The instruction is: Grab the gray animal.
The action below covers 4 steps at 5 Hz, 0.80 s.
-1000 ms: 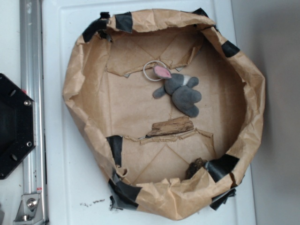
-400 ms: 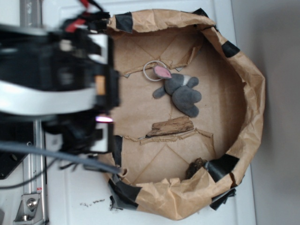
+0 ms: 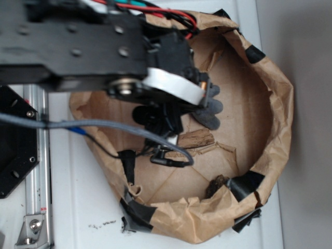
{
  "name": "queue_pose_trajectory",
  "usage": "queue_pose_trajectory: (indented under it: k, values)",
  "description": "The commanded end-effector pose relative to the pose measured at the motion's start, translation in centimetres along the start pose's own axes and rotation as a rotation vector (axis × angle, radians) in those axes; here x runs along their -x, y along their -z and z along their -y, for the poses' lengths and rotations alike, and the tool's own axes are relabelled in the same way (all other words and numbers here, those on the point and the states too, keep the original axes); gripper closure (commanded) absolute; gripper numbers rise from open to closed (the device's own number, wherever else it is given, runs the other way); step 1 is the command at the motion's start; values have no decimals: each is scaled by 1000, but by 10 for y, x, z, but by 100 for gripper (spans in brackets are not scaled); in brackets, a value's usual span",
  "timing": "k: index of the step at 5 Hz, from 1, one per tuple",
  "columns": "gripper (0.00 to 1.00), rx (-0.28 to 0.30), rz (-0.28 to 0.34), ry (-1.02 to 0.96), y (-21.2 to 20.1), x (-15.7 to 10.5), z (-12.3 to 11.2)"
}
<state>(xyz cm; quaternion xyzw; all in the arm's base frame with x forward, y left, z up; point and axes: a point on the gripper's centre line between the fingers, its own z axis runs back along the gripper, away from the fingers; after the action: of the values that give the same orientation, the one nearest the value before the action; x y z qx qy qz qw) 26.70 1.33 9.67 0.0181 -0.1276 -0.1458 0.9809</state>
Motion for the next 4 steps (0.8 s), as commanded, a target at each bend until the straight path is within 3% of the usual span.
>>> queue_pose_trajectory:
  k: [1, 2, 3, 4]
  values:
    - [0, -24, -16, 178, 57, -18, -1]
    - [0, -101, -12, 241, 70, -26, -6]
    - [100, -115, 0, 179, 66, -36, -25]
    - [100, -196, 12, 99, 33, -47, -38]
